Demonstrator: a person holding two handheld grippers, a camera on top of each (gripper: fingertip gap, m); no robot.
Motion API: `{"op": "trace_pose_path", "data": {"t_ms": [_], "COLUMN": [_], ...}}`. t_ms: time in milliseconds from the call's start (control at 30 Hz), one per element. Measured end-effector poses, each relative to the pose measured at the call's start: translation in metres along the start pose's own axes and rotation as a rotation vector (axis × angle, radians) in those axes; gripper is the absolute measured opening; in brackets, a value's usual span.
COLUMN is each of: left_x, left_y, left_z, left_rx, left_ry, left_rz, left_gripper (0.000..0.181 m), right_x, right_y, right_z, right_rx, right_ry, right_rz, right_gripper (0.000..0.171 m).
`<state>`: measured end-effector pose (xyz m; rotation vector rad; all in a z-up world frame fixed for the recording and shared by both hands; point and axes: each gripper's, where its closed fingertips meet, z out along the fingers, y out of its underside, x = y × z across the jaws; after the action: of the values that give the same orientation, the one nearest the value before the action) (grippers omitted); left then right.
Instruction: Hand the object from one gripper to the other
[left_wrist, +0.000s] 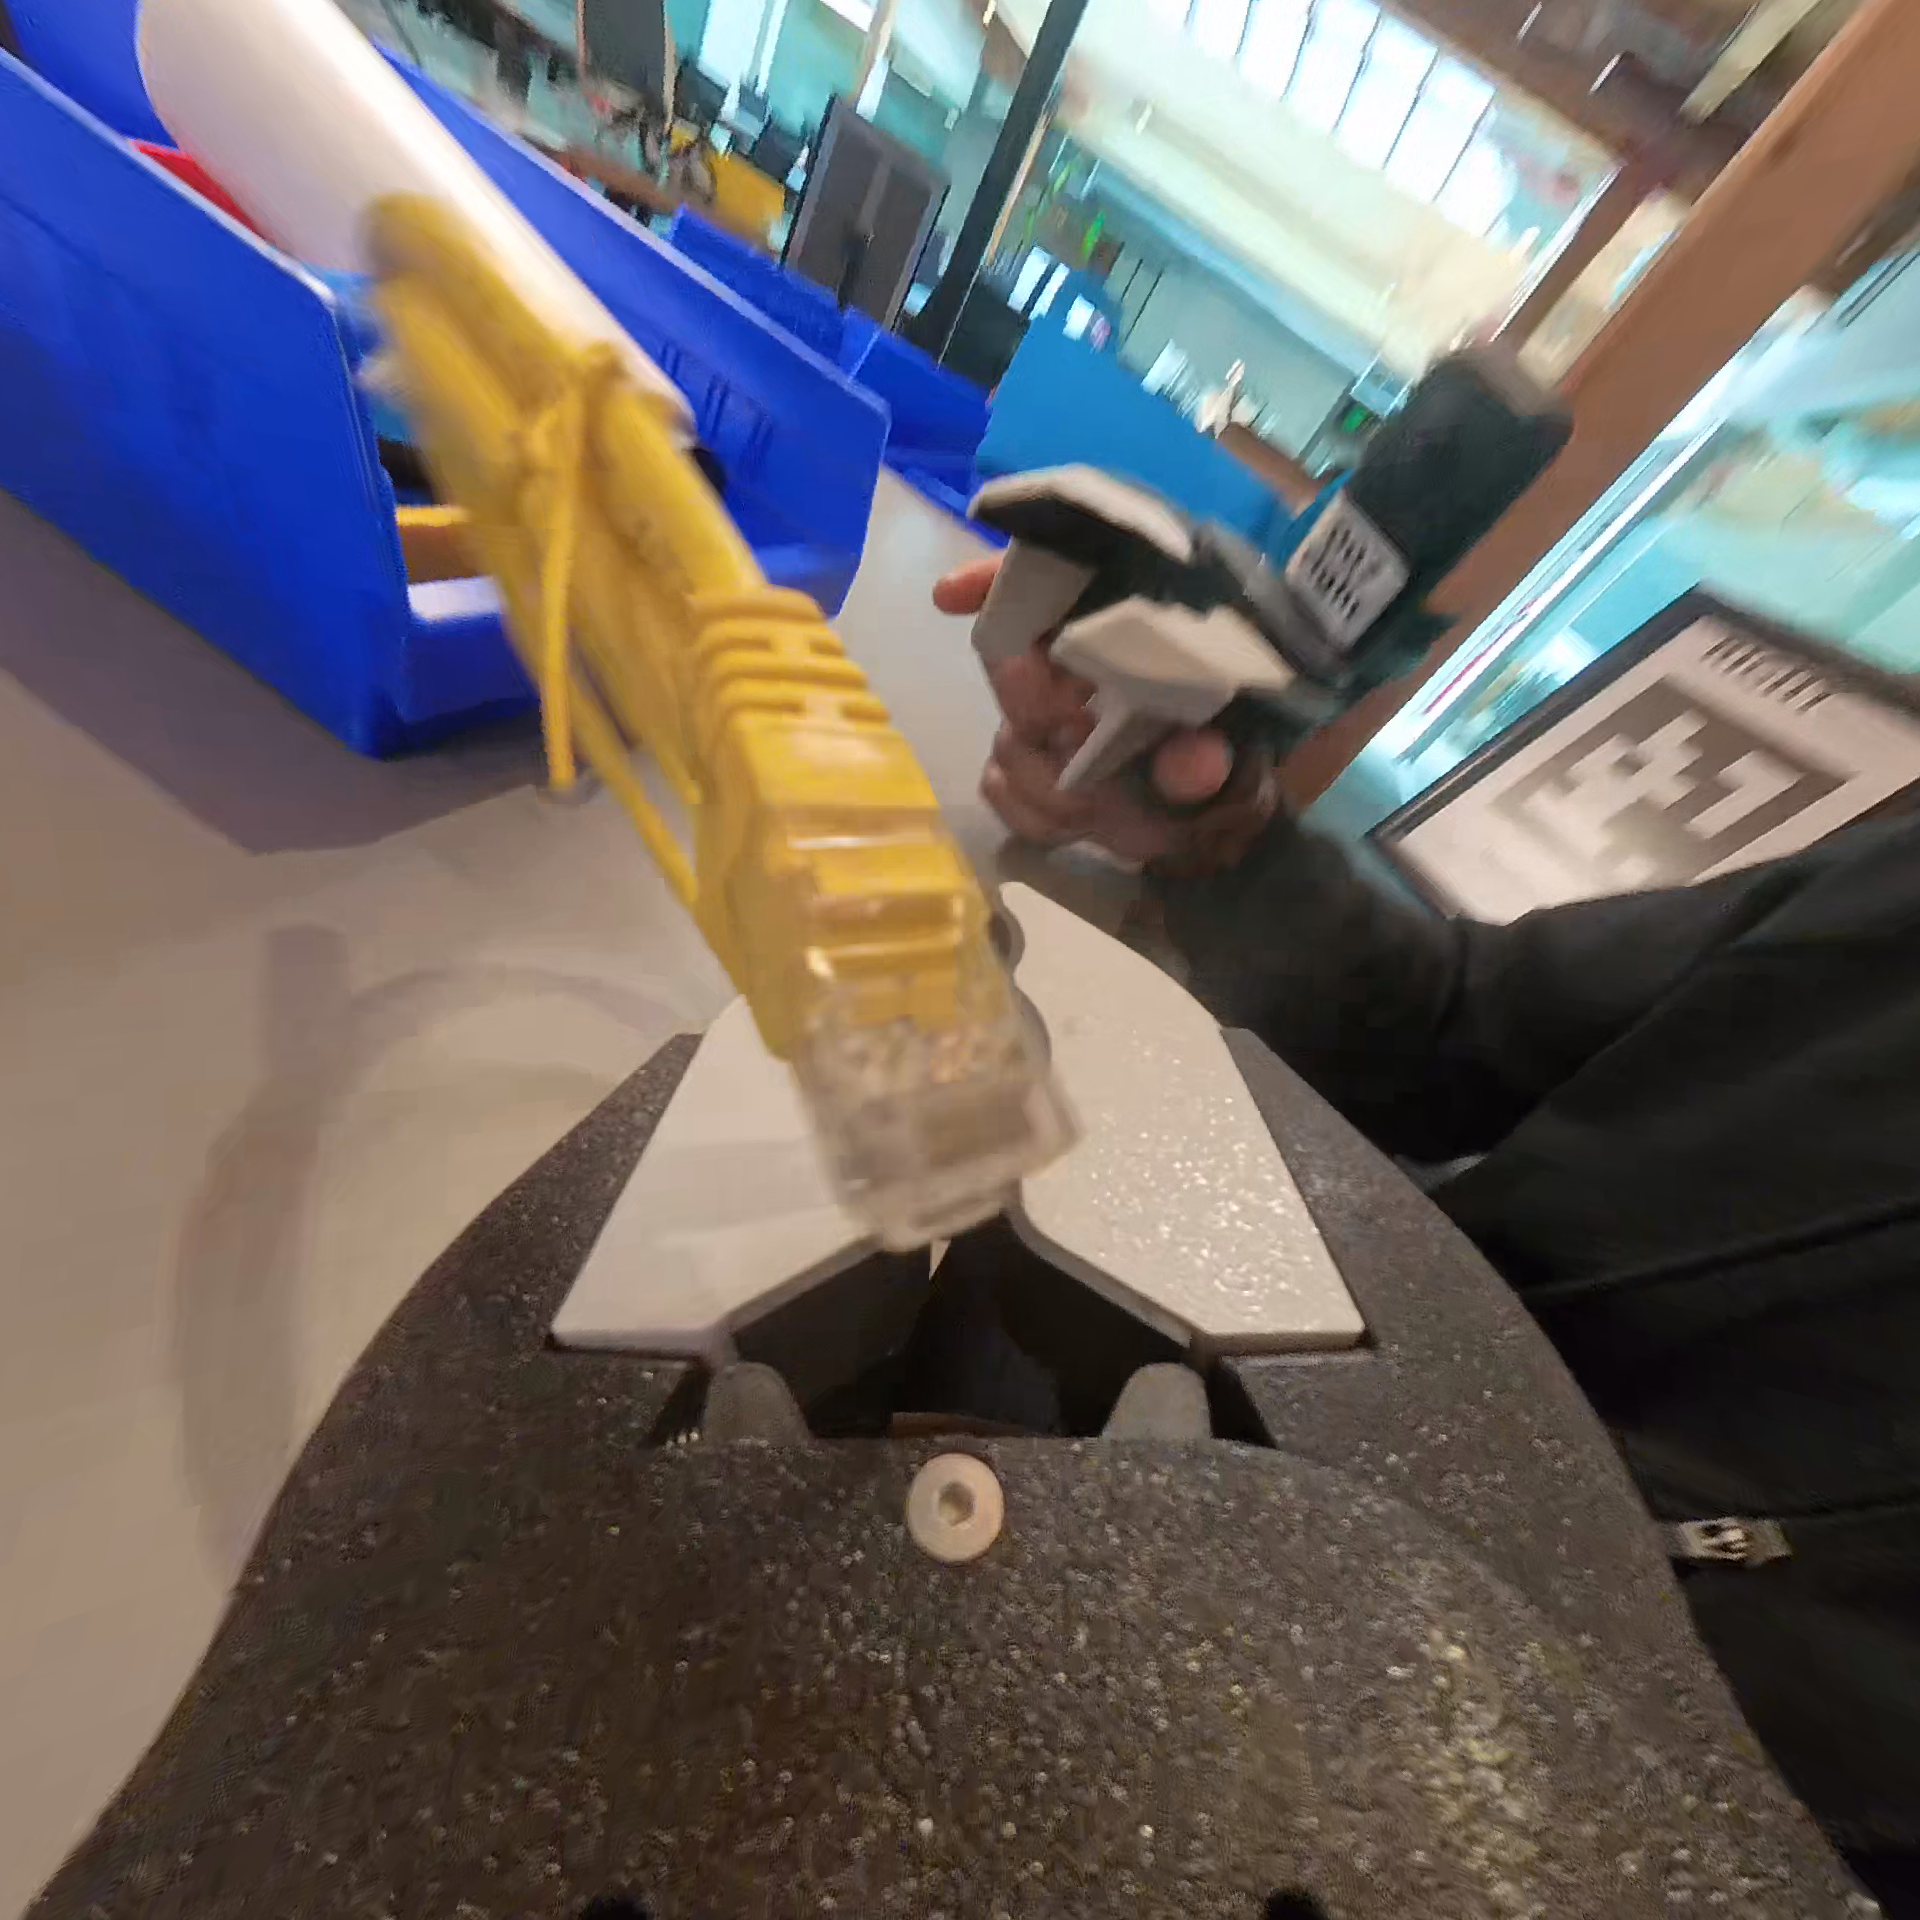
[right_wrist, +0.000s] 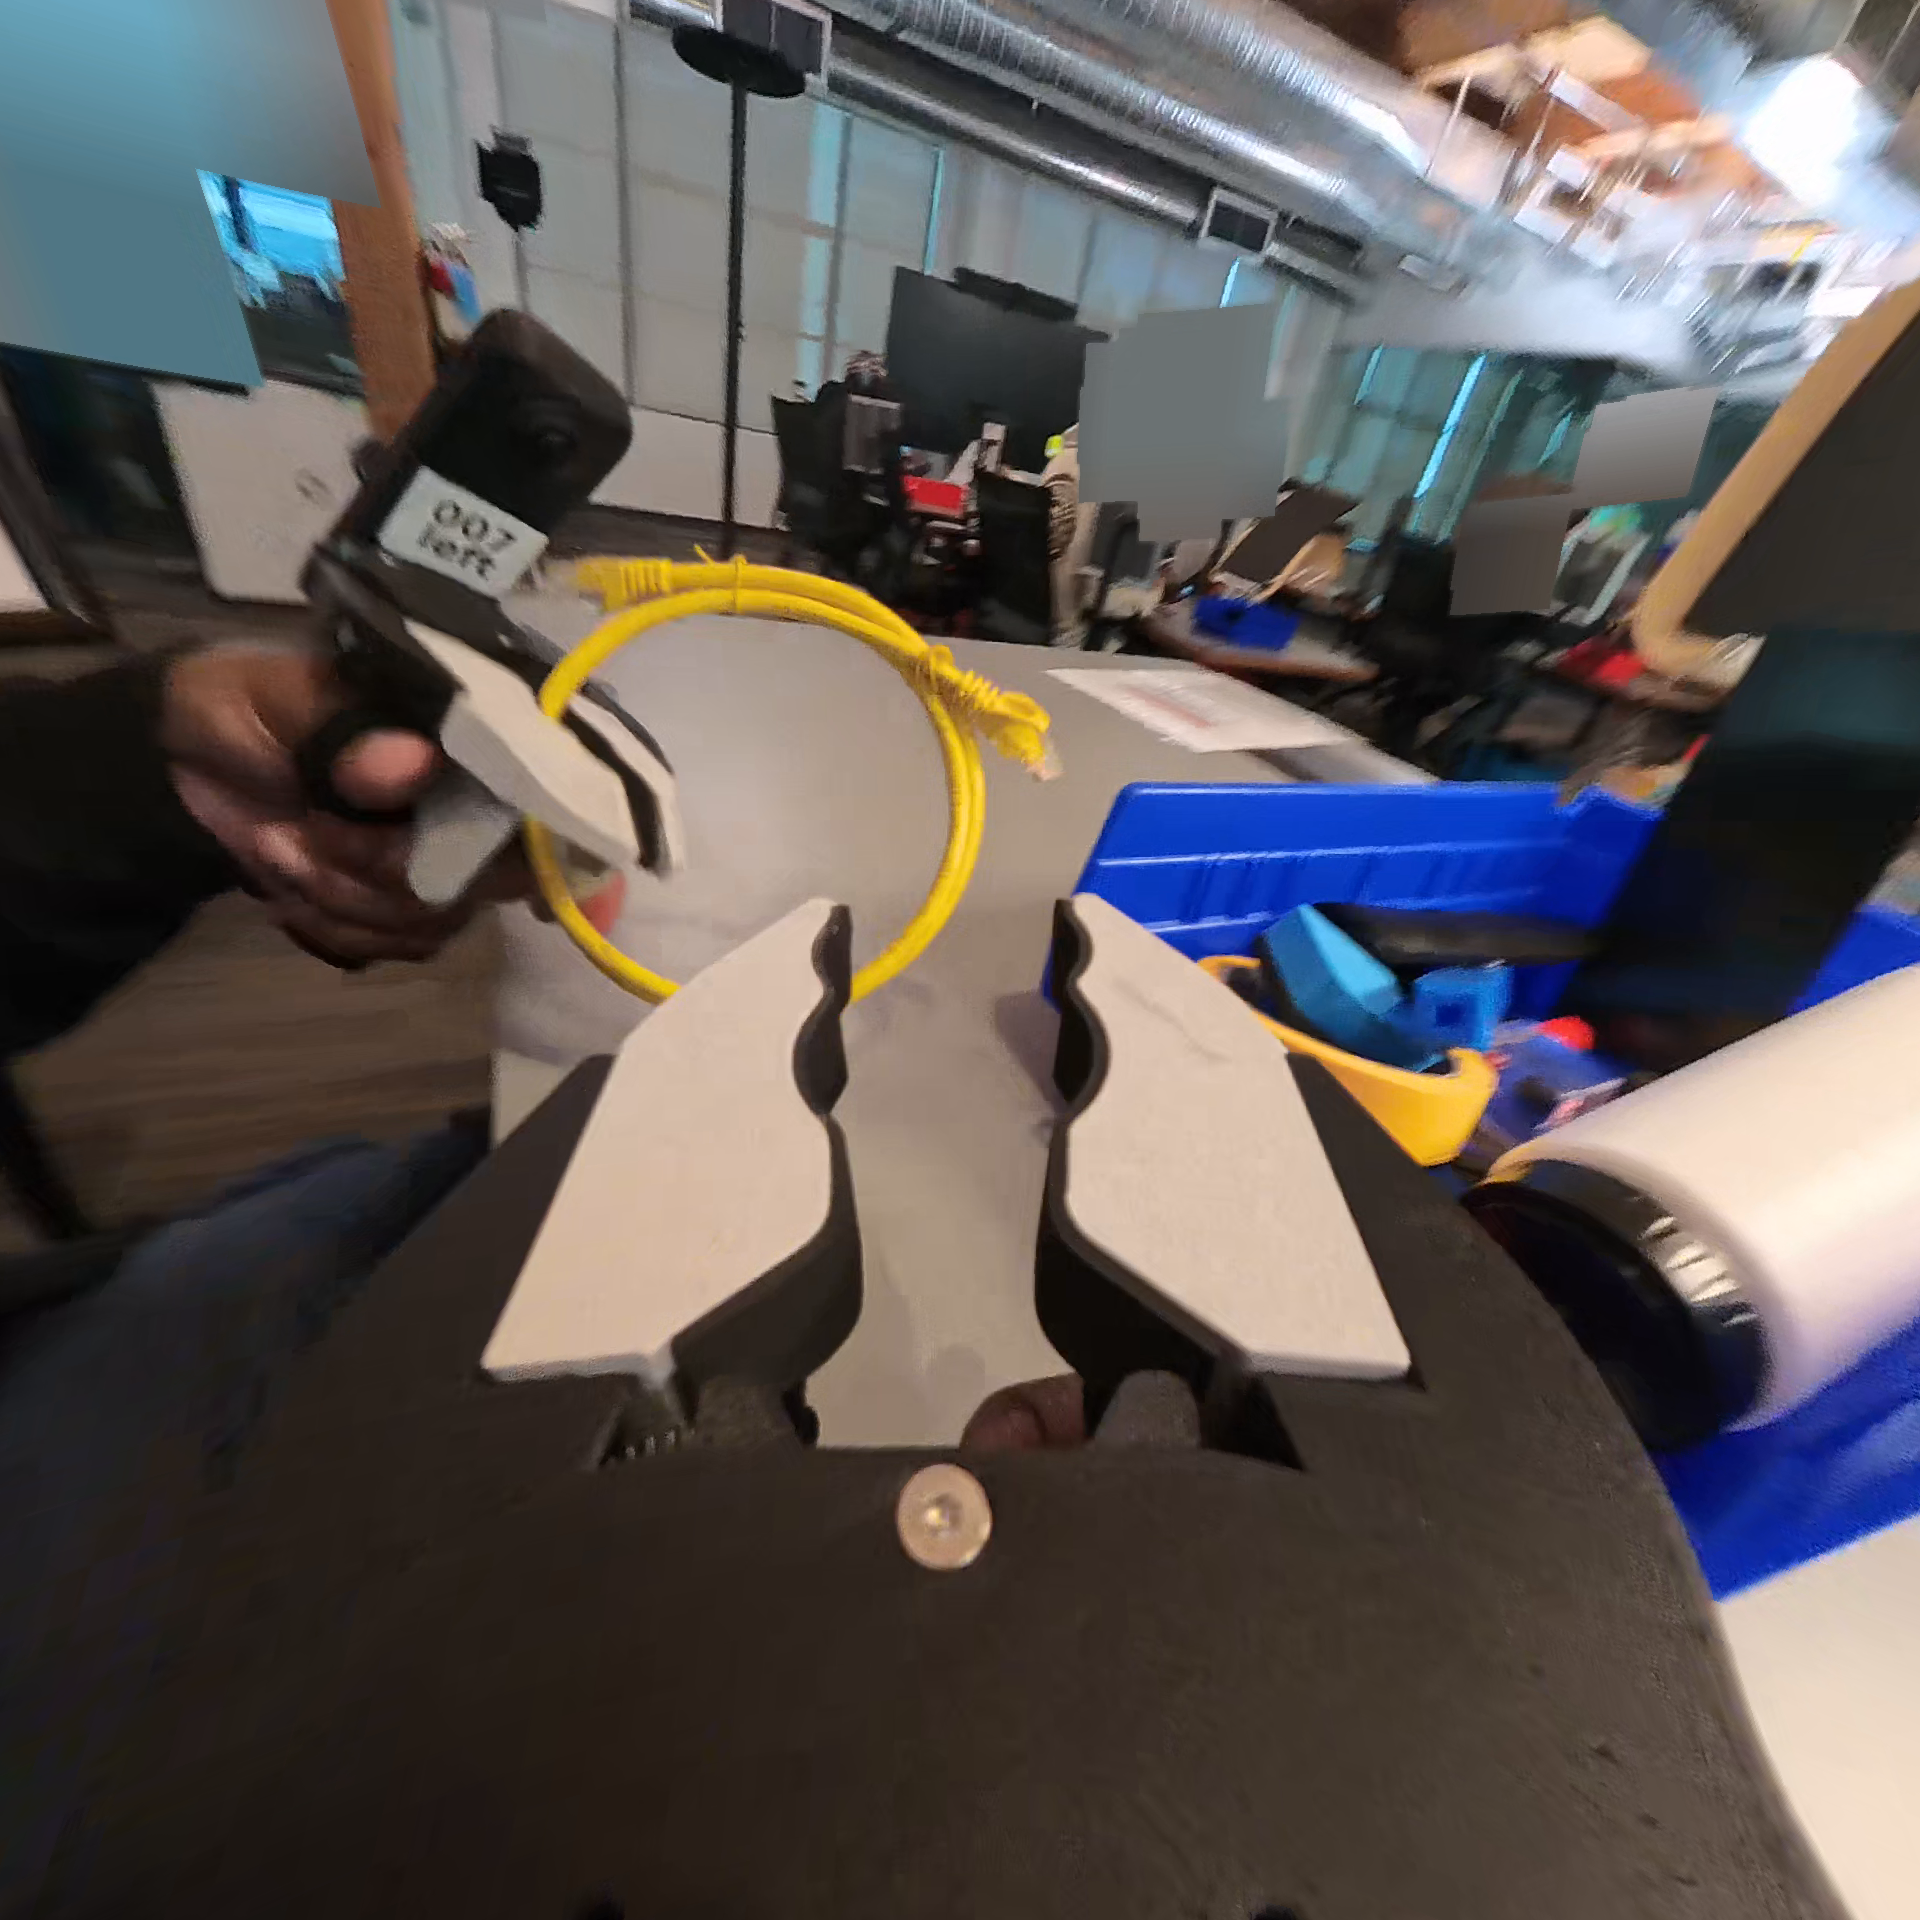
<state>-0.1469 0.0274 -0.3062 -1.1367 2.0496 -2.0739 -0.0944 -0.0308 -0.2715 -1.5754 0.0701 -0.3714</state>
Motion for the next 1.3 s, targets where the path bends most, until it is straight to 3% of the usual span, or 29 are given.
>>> {"op": "trace_pose_path", "data": {"t_ms": [333,433,600,700,767,800,900,1000,1067,1300], "left_x": [0.011,0.021,0.033,0.036,0.037,0.037,0.031,0.029,0.033,0.034], "left_y": [-0.017,-0.027,-0.032,-0.032,-0.034,-0.034,-0.036,-0.029,-0.026,-0.006], "left_z": [0.006,0.006,0.013,0.019,0.021,0.023,0.025,0.028,0.023,-0.003], "left_rx": [0.129,0.185,0.235,0.26,0.284,0.294,0.32,0.241,0.193,0.023], "left_ry": [0.119,0.187,0.286,0.346,0.403,0.424,0.406,0.294,0.252,0.163], "left_rz": [-0.168,-0.23,-0.342,-0.438,-0.522,-0.563,-0.587,-0.41,-0.248,0.175], "left_gripper": [0.005,0.005,0.005,0.001,0.006,0.003,0.009,0.04,0.046,0.034], "right_x": [-0.036,-0.036,-0.033,-0.034,-0.035,-0.035,-0.029,-0.021,-0.014,0.004], "right_y": [0.04,0.051,0.045,0.04,0.038,0.034,0.029,0.018,0.012,-0.007], "right_z": [0.021,0.024,0.024,0.023,0.022,0.021,0.018,0.012,0.008,-0.007], "right_rx": [-0.201,-0.248,-0.221,-0.195,-0.176,-0.16,-0.151,-0.104,-0.075,0.042], "right_ry": [0.082,0.116,0.198,0.237,0.254,0.271,0.289,0.303,0.305,0.234], "right_rz": [-0.662,-0.787,-0.893,-0.953,-0.989,-0.995,-0.944,-0.83,-0.73,-0.33], "right_gripper": [0.043,0.053,0.054,0.044,0.026,0.014,0.011,0.008,0.008,0.004]}}
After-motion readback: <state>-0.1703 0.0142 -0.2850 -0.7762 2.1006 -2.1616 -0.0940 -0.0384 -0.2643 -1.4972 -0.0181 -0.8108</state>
